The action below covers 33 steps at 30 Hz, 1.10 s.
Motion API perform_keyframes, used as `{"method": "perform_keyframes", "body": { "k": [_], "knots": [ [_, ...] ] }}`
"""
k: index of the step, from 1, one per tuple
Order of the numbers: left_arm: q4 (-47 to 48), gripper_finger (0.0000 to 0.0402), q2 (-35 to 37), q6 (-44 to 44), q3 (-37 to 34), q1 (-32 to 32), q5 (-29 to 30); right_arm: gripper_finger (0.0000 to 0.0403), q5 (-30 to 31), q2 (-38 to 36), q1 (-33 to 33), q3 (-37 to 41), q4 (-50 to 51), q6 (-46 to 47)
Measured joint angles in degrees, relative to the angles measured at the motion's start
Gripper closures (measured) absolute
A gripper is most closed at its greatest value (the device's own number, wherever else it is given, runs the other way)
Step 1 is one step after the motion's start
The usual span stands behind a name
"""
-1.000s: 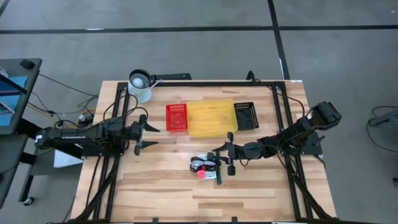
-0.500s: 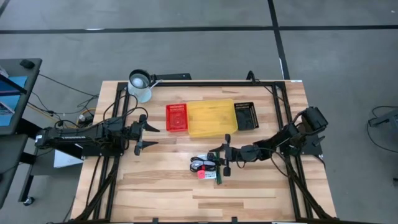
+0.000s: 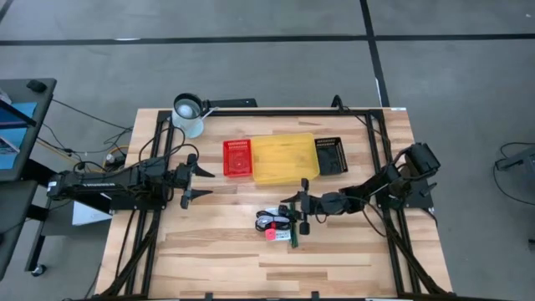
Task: Pick and place items into bin
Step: Put the black charger adapter into the red bin
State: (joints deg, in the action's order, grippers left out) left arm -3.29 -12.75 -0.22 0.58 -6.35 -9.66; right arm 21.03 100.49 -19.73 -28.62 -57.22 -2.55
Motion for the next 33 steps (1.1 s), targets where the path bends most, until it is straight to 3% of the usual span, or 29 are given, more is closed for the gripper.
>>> {"method": "perform_keyframes", "body": {
  "k": [33],
  "knots": [
    [0.0, 0.014, 0.0, 0.0, 0.0, 0.0, 0.0, 0.0289, -1.9, 0.0, 0.3, 0.0, 2.8, 2.6]
  ]
}}
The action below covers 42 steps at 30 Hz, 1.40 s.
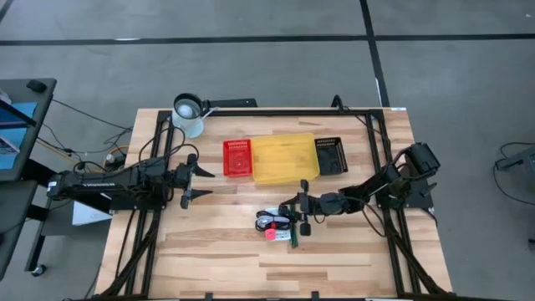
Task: Pick and place items into bin
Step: Put the black charger adapter into the red bin
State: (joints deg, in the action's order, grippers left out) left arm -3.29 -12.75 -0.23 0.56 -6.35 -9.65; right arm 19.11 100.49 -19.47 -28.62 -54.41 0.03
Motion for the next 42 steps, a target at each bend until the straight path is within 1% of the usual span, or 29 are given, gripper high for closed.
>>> {"method": "perform_keyframes", "body": {
  "k": [6, 10, 42],
  "knots": [
    [0.0, 0.014, 0.0, 0.0, 0.0, 0.0, 0.0, 0.0289, 0.0, 0.0, 0.0, 0.0, 0.5, 0.0],
    [0.0, 0.014, 0.0, 0.0, 0.0, 0.0, 0.0, 0.0289, -1.3, 0.0, 0.0, 0.0, 0.6, 0.1],
    [0.0, 0.014, 0.0, 0.0, 0.0, 0.0, 0.0, 0.029, -1.3, 0.0, 0.1, 0.0, 1.8, 2.0]
  ]
}}
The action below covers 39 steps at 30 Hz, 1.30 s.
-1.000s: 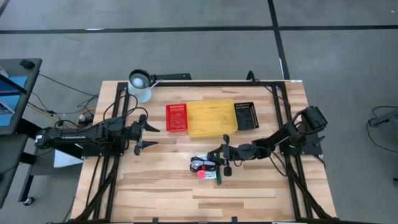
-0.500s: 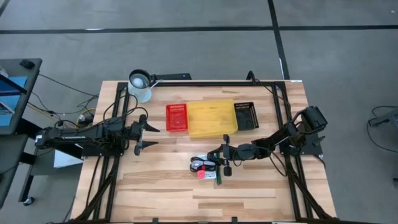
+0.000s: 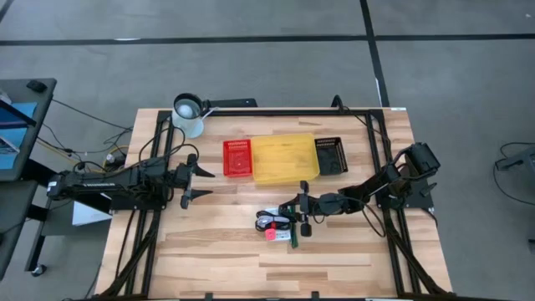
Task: Pick and place items into bin
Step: Put the black charger adapter into the red bin
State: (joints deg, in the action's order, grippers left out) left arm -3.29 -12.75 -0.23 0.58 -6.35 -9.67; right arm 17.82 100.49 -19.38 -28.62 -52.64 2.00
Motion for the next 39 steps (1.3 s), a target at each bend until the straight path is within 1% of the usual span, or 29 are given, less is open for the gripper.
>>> {"method": "perform_keyframes", "body": {
  "k": [23, 39],
  "knots": [
    [0.0, 0.014, 0.0, 0.0, 0.0, 0.0, 0.0, 0.029, 0.1, 0.0, 0.0, 0.0, 0.0, 0.1],
    [0.0, 0.014, 0.0, 0.0, 0.0, 0.0, 0.0, 0.029, -0.4, 0.0, 1.2, 0.0, -0.1, 0.6]
  ]
}}
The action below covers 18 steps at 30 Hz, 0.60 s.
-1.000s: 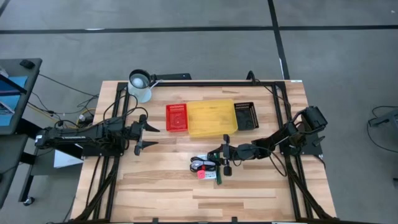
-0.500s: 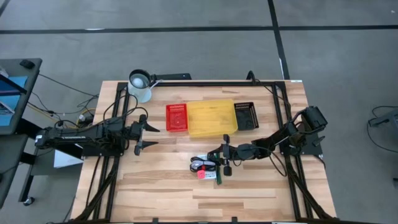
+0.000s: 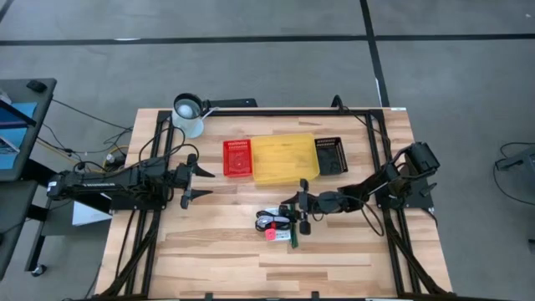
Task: Pick and place items into bin
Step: Put the black charger adapter into the red bin
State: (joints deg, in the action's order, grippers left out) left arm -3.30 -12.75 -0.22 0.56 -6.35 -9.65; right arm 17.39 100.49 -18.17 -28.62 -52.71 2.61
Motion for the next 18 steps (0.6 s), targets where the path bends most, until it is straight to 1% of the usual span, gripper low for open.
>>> {"method": "perform_keyframes", "body": {
  "k": [9, 18],
  "knots": [
    [0.0, 0.014, 0.0, 0.0, 0.0, 0.0, 0.0, 0.0294, 0.0, 0.0, 0.0, 0.0, 0.0, 0.0],
    [0.0, 0.014, 0.0, 0.0, 0.0, 0.0, 0.0, 0.0333, 0.0, 0.0, 0.0, 0.0, 0.0, 0.0]
  ]
}}
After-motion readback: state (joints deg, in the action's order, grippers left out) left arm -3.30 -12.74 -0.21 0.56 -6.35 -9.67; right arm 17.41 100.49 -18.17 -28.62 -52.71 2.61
